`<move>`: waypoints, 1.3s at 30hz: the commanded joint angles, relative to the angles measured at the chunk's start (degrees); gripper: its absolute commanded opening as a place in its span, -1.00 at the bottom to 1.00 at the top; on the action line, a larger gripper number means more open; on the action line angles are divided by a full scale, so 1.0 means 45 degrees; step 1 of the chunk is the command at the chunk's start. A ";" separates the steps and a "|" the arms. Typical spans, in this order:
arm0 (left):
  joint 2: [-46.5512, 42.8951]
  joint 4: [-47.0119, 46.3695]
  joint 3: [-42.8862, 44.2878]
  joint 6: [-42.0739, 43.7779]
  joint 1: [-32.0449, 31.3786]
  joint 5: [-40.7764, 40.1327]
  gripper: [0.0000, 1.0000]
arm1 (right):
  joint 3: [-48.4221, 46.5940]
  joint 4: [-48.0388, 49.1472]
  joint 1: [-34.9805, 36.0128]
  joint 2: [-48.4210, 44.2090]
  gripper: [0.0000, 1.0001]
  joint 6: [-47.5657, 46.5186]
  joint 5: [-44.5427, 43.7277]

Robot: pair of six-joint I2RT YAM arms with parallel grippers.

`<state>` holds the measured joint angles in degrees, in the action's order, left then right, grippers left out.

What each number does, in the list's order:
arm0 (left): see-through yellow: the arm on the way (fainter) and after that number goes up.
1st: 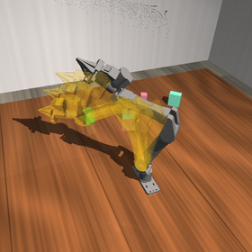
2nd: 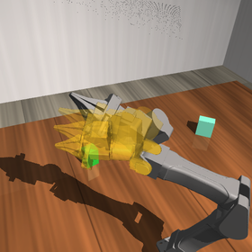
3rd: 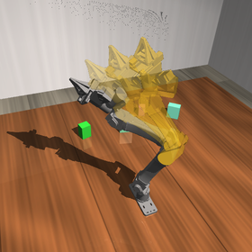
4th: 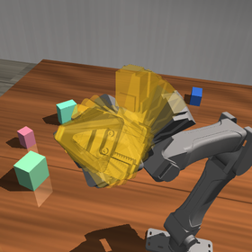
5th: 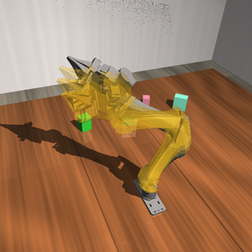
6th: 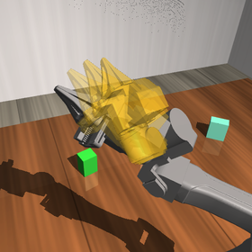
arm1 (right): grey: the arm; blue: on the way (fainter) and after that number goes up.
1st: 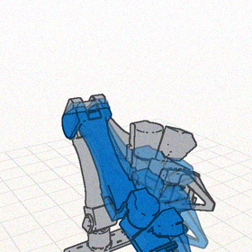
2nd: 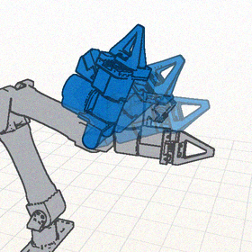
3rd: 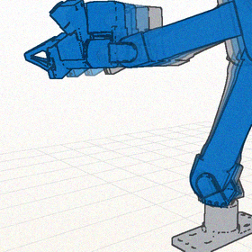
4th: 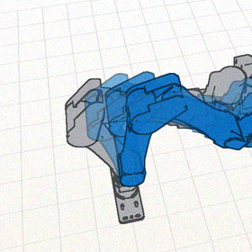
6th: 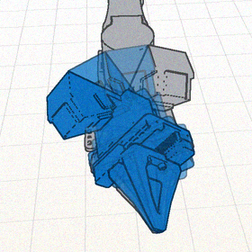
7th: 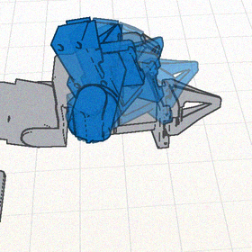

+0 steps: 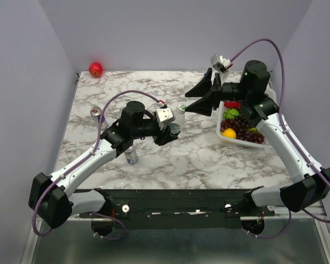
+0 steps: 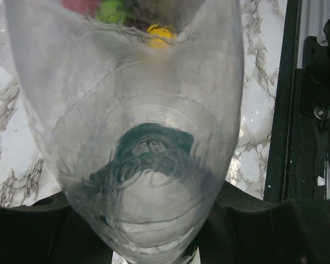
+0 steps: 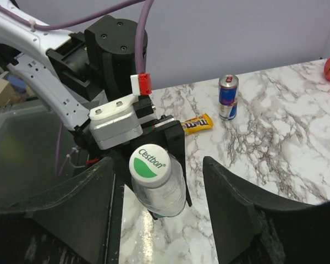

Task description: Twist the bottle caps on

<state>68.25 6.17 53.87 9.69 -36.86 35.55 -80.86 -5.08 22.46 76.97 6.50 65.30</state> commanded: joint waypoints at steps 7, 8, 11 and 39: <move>0.0205 -0.0259 0.0373 -0.0025 -0.0031 0.0713 -1.00 | 0.0313 0.0485 0.0419 0.0181 0.41 0.0215 0.0939; 0.0224 -0.0298 0.0393 -0.0025 -0.0031 0.0713 -1.00 | 0.0313 0.0504 0.0458 0.0220 0.39 0.0215 0.0939; 0.0283 -0.0375 0.0432 -0.0045 -0.0031 0.0733 -1.00 | 0.0332 0.0504 0.0517 0.0298 0.28 0.0235 0.0919; 0.0400 -0.1314 0.0256 -0.1275 -0.0051 -0.2292 -1.00 | 0.0938 0.0134 0.1005 -0.0014 -0.51 -0.0078 -0.2205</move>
<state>69.89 4.36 53.93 7.03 -36.88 33.74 -78.15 -3.86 25.69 78.02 7.40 61.19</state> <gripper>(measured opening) 0.569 0.411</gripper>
